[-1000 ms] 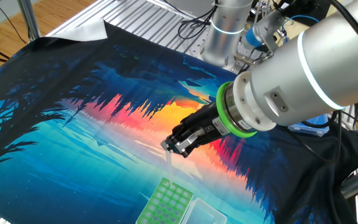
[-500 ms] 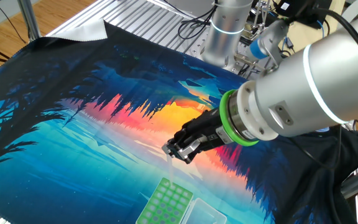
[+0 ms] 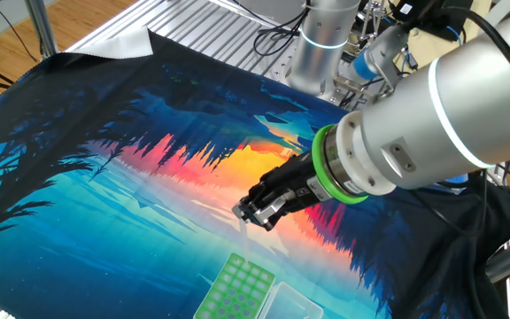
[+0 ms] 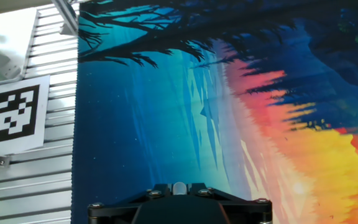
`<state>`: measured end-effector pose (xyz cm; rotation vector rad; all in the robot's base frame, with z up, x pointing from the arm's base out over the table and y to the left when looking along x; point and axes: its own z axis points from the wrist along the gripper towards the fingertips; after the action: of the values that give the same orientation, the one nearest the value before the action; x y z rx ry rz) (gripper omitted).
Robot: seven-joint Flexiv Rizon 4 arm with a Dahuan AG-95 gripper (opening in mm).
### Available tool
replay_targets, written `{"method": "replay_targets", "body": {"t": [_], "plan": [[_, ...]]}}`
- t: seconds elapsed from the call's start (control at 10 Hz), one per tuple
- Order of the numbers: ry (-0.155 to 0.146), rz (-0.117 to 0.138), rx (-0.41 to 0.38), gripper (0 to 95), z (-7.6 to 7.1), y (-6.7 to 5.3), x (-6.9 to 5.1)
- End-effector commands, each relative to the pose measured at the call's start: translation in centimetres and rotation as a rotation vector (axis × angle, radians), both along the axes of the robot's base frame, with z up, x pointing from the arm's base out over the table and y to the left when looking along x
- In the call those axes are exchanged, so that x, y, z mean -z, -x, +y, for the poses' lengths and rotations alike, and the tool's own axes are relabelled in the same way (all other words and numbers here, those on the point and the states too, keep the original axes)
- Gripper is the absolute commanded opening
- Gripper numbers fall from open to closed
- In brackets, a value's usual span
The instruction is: Insert a large pipette tip into the holder for large pipette tips
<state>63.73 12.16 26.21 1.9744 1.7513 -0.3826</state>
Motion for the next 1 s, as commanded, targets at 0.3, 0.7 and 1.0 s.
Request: {"method": "replay_targets", "body": {"t": [0.3,0.7,1.0], "plan": [[0.007,-0.013,0.006,0.0,0.2,-0.3,0.7],[0.020,-0.020,0.015,0.0,0.3,-0.5,1.3],[0.032,-0.023,0.017,0.0,0.3,-0.6,1.4]]}}
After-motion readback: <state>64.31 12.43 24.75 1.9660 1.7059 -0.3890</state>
